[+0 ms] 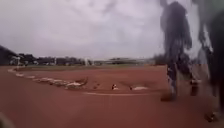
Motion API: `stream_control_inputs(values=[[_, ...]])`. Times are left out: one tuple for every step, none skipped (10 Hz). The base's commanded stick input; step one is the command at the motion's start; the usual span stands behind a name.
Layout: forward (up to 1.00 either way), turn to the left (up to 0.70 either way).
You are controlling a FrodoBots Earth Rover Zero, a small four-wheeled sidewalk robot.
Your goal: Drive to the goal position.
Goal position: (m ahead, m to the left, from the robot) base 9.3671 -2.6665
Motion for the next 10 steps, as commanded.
stream_control_inputs(values=[[0.69, 0.00], [0.00, 0.00], [0.00, 0.00], [0.00, 0.00], [0.00, 0.00], [0.00, 0.00], [0.00, 0.00], [0.00, 0.00], [0.00, 0.00], [0.00, 0.00]])
